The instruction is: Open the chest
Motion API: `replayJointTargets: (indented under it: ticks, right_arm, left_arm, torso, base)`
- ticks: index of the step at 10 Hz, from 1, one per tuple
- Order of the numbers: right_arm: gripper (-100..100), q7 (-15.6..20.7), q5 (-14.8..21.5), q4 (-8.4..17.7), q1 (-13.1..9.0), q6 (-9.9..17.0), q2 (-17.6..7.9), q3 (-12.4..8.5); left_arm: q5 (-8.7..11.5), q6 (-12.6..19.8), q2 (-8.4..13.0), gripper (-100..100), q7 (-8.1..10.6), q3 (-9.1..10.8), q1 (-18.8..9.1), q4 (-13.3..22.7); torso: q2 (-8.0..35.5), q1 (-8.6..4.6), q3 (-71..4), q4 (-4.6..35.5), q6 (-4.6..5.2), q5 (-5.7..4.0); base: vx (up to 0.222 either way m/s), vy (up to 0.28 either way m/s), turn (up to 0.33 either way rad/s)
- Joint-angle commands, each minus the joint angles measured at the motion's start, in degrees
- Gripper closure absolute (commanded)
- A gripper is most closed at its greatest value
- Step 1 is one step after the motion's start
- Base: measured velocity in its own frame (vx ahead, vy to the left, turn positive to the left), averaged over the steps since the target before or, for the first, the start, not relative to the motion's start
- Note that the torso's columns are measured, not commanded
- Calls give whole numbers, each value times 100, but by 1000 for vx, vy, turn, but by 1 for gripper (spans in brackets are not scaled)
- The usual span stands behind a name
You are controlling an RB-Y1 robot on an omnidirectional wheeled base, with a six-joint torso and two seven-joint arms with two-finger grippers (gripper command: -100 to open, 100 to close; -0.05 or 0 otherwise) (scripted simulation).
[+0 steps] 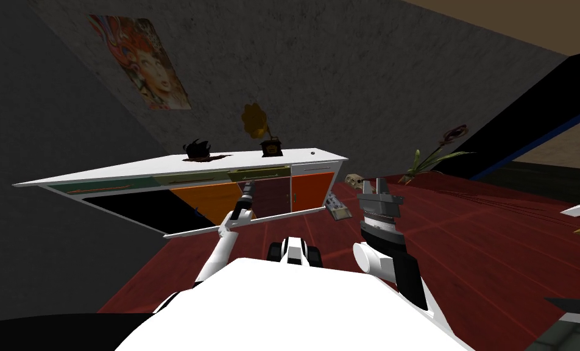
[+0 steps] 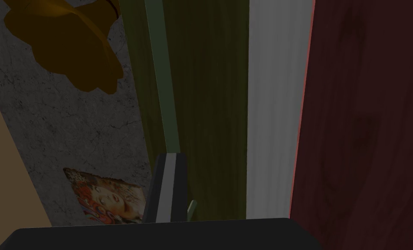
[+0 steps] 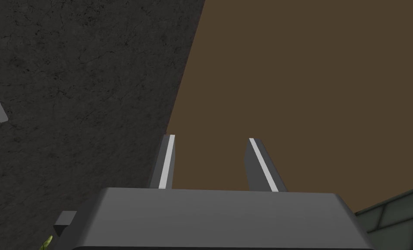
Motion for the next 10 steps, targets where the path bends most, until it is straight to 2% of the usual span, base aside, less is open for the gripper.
replayJointTargets:
  ticks: [1, 10]
  right_arm:
    - [0, 0, 0, 0, 0, 0, 0, 0]
    - [0, 0, 0, 0, 0, 0, 0, 0]
  left_arm:
    - [49, 265, 56, -100, 31, 66, -68, -66]
    - [218, 1201, 248, -100, 137, 294, -309, -261]
  torso:
    - [-1, -11, -2, 3, -2, -6]
    - [13, -6, 7, 8, -2, -5]
  base:
    - [-4, -19, 45]
    - [-2, -19, 31]
